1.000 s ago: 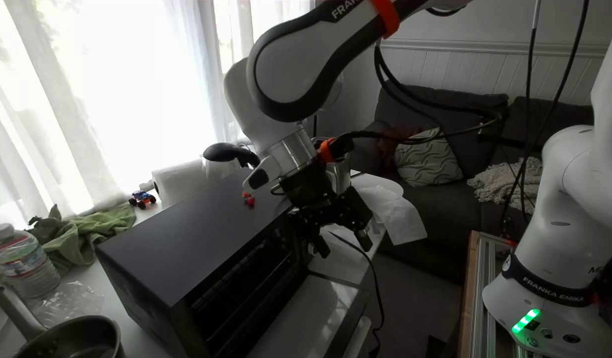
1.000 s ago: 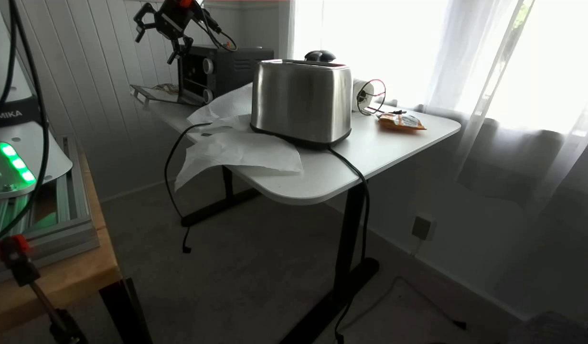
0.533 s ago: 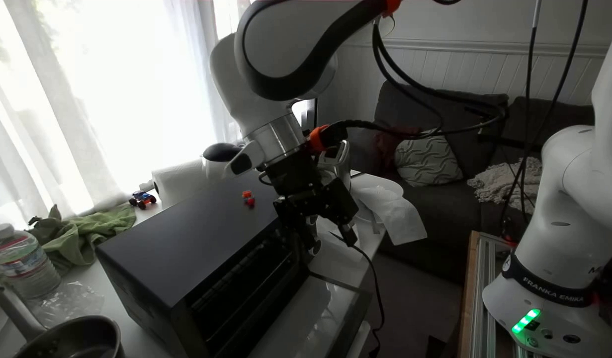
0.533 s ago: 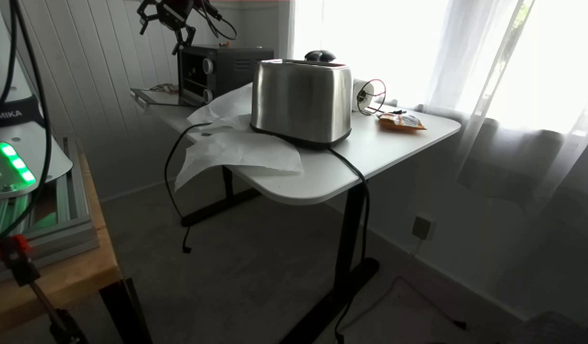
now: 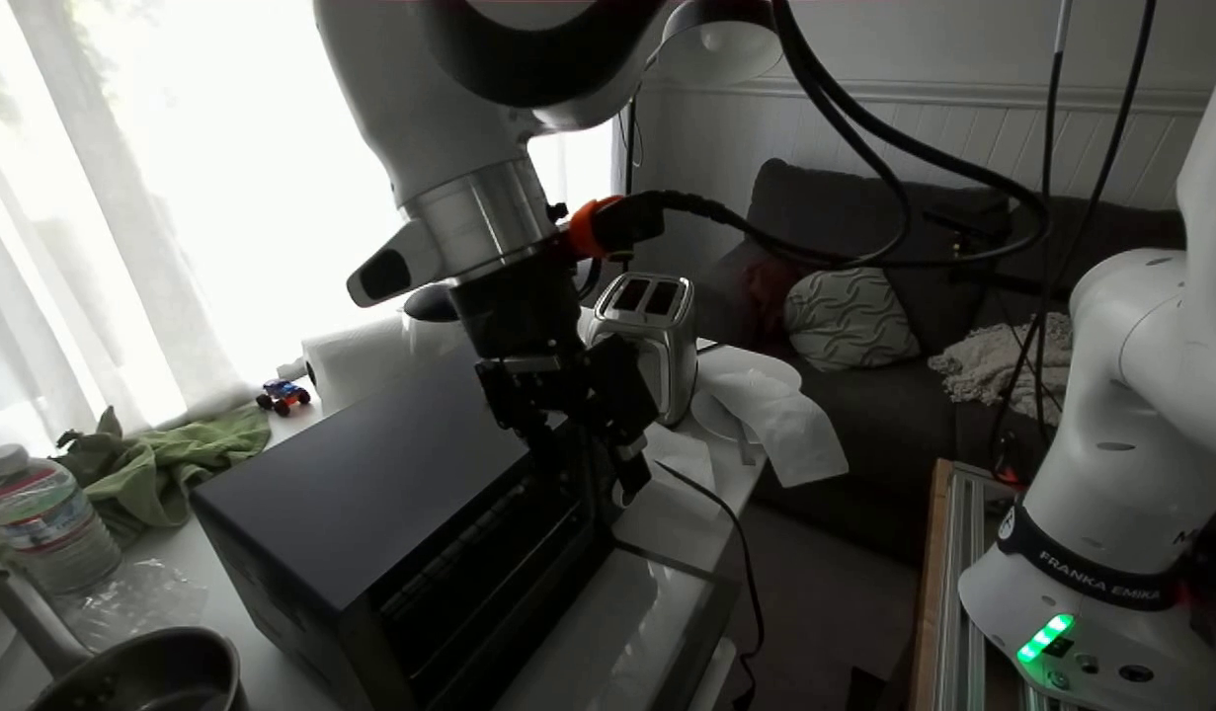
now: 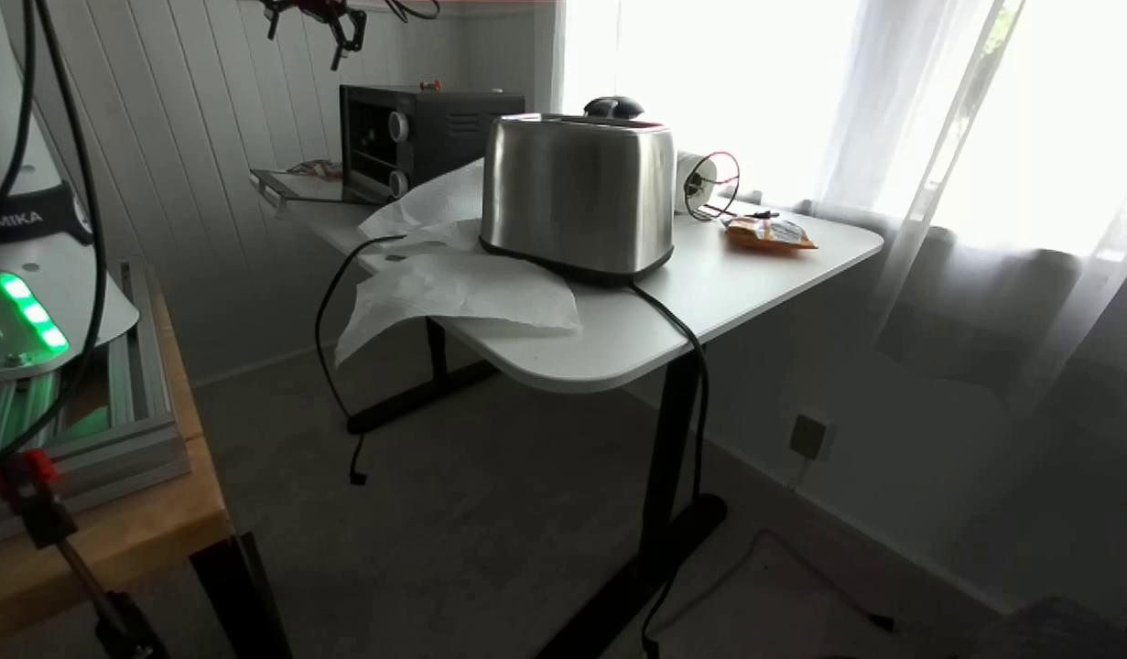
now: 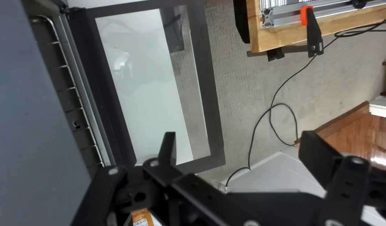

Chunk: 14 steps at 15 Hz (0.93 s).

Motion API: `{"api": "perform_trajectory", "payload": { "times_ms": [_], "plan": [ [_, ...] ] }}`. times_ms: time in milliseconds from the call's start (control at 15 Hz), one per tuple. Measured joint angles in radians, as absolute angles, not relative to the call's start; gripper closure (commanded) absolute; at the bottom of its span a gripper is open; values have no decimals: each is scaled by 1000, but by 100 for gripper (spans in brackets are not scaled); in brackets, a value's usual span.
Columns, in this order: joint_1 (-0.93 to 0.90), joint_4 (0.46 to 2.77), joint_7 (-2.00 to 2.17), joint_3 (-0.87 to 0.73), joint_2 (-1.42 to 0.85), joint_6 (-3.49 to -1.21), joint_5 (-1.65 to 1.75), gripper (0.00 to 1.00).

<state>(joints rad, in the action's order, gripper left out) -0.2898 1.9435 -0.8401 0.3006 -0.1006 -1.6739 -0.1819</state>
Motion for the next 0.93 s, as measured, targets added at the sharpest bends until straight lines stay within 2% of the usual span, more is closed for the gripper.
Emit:
{"api": "perform_trajectory", "payload": {
  "times_ms": [400,933],
  "plan": [
    [-334,1849,-741,335,-140,-1672,-60,0],
    [-338,1834,-779,349,-165,-1672,-26,0]
  ]
}}
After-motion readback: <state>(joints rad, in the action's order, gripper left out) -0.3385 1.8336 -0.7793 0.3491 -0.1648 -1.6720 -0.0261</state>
